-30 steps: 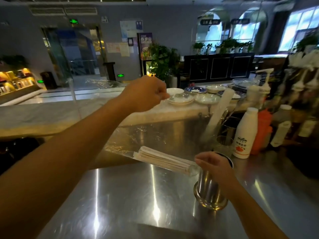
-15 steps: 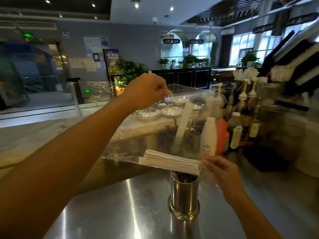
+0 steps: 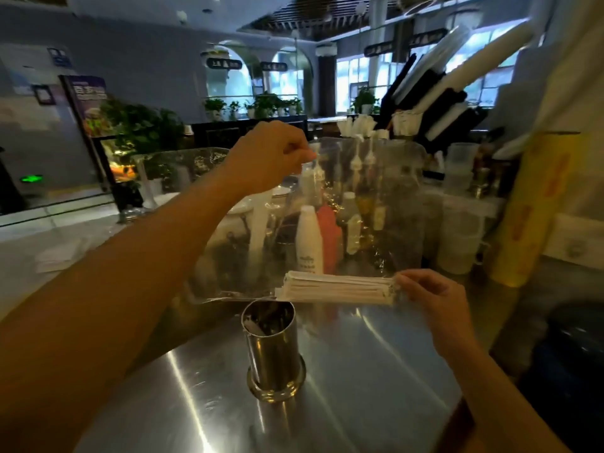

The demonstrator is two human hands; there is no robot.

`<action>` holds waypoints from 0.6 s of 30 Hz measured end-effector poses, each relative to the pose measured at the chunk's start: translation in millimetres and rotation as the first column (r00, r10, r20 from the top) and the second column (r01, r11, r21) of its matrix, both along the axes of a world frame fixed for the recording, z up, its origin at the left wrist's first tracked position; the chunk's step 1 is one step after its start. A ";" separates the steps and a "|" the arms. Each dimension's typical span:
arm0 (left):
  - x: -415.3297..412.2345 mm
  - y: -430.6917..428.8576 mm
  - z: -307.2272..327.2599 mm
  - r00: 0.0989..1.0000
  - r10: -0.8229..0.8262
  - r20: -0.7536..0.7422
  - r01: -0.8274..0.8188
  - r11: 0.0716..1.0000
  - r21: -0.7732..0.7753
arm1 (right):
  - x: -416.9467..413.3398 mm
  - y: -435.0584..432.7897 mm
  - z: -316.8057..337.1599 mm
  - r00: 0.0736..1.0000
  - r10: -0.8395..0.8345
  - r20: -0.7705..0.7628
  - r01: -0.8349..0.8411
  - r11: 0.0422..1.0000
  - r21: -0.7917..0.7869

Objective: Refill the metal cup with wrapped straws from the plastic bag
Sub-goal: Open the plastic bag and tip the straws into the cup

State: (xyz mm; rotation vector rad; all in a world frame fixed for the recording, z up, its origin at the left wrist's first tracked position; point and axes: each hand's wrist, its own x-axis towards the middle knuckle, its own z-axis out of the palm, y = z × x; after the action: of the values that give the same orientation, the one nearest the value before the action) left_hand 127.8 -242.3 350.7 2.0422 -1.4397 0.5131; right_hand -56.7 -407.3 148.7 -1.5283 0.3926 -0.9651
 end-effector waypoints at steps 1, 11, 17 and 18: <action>-2.1 -5.3 0.4 1.000 -0.022 -0.002 0.022 1.000 -0.005 | -5.9 -4.0 1.3 0.999 -0.038 0.014 0.038 0.999 -0.004; -17.8 -40.9 1.6 0.983 -0.166 -0.072 0.158 0.982 -0.109 | -50.1 -32.1 32.0 0.972 -0.233 0.044 0.231 0.972 0.040; -15.5 -40.1 -1.9 0.978 -0.182 -0.100 0.167 0.975 -0.145 | -53.4 -35.5 50.8 0.965 -0.253 0.063 0.251 0.967 0.039; -14.1 -38.7 -3.1 0.978 -0.179 -0.108 0.162 0.976 -0.149 | -52.5 -35.0 51.2 0.965 -0.255 0.057 0.254 0.967 0.028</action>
State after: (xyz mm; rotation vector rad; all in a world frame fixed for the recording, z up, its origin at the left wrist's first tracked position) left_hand 113.7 -281.0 347.7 1.7901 -1.4486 0.3992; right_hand -109.1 -442.3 199.9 -1.4494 0.5638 -1.2013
